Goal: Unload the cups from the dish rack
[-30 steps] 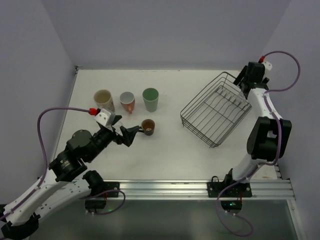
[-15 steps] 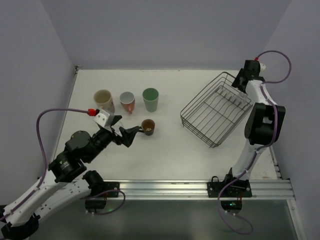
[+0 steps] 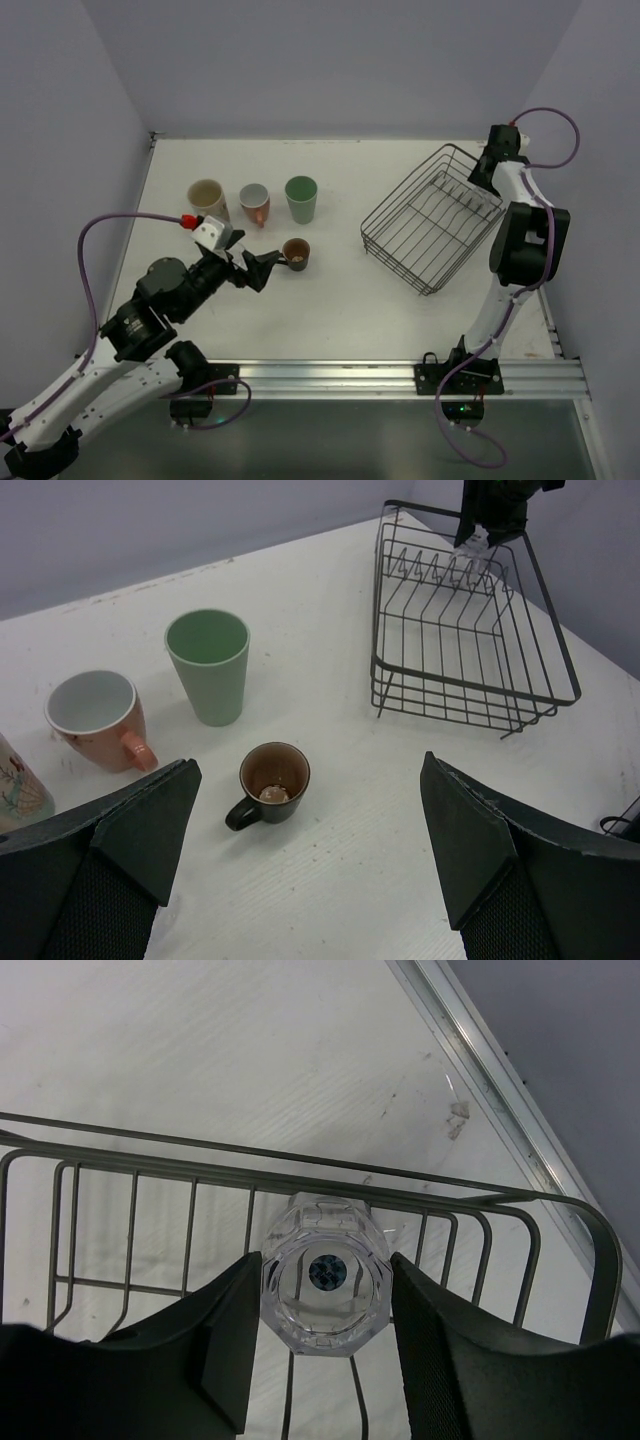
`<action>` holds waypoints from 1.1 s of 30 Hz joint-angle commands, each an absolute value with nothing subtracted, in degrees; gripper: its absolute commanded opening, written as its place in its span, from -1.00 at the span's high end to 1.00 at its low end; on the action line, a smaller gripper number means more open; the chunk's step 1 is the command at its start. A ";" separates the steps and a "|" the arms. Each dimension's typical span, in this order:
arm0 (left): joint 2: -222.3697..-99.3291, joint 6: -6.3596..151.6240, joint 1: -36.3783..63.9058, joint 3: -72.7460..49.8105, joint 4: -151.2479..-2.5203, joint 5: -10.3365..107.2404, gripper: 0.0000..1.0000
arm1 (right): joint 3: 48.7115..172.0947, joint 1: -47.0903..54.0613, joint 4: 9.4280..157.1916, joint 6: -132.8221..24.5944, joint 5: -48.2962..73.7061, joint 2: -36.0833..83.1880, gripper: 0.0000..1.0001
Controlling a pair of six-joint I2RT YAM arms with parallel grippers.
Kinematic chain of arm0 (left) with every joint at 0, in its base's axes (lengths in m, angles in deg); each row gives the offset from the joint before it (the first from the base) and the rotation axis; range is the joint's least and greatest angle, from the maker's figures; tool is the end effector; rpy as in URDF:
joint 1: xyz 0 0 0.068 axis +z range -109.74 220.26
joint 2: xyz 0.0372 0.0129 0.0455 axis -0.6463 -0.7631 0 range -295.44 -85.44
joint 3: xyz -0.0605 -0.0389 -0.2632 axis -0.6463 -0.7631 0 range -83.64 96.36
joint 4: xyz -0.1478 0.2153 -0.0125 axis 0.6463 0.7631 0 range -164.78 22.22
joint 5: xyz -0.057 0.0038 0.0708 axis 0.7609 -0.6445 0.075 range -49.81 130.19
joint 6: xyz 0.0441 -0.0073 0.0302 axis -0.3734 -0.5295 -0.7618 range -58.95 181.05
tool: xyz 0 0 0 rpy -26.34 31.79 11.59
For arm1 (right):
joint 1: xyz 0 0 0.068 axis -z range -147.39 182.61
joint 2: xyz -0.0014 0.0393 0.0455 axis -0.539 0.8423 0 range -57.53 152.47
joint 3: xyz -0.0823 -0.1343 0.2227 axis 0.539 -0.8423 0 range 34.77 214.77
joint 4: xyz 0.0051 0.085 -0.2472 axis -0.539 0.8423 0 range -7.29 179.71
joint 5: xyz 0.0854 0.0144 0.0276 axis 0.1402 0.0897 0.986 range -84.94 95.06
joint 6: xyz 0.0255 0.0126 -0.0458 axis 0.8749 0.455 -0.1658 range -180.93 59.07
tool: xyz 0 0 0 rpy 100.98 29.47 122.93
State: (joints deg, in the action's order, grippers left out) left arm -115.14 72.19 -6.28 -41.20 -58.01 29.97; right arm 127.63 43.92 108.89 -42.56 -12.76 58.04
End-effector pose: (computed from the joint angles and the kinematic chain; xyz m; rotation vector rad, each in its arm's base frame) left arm 0.0907 -0.0867 0.3492 0.3754 1.6343 -0.6204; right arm 0.4431 -0.0997 0.2311 0.7479 2.2744 -0.3189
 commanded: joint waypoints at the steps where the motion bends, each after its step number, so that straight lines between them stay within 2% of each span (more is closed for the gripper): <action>1: -115.94 71.78 -5.53 -41.36 -61.25 30.61 -1.00 | 127.06 44.13 105.14 -42.30 -10.23 52.80 0.20; 5: -116.99 71.95 -5.00 -41.19 -61.68 31.84 -1.00 | 123.98 44.04 101.62 -40.72 -7.60 45.67 0.21; 10: -119.36 72.74 -4.56 -40.48 -62.56 34.12 -1.00 | 119.07 44.04 95.13 -36.68 1.43 33.81 0.24; 16: -123.23 77.21 -4.47 -36.01 -65.28 41.84 -1.00 | 103.96 42.37 83.54 -24.56 15.94 16.15 0.27; 19: -125.34 82.38 -4.39 -35.12 -69.76 47.12 -1.00 | 89.76 40.00 73.54 -14.74 23.68 7.18 0.27; 26: -135.26 95.49 -4.39 -34.86 -86.17 59.34 -0.82 | 75.04 27.01 61.37 -2.76 27.82 -7.33 0.27; 33: -144.58 106.91 -4.91 -34.94 -99.03 65.49 -0.59 | 68.17 22.07 53.72 5.86 33.01 -14.90 0.27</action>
State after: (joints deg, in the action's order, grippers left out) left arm -141.91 99.23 -4.77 -36.66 -87.95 60.24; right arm 68.99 23.60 63.01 0.09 29.29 -12.65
